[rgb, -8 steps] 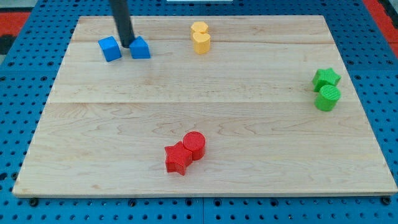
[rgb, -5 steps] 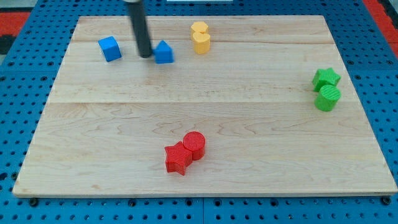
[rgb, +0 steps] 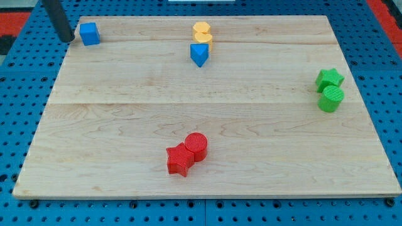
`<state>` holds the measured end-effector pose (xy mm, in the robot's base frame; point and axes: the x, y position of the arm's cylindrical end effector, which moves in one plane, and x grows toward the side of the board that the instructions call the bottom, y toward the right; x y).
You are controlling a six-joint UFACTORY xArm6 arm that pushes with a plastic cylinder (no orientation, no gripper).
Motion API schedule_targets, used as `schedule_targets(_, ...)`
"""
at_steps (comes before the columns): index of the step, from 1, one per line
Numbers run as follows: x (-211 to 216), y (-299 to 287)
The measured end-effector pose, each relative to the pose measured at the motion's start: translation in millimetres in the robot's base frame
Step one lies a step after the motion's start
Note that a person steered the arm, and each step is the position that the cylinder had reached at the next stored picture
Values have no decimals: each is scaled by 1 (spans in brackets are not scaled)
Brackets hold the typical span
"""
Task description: Push the blue blocks below the yellow blocks
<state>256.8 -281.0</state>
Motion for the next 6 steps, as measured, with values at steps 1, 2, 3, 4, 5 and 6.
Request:
schedule_targets(1, -18, 9)
schedule_targets(2, 28, 85)
schedule_targets(3, 52, 203)
schedule_targets(4, 52, 209)
schedule_targets(5, 54, 237)
schedule_targets(6, 61, 295)
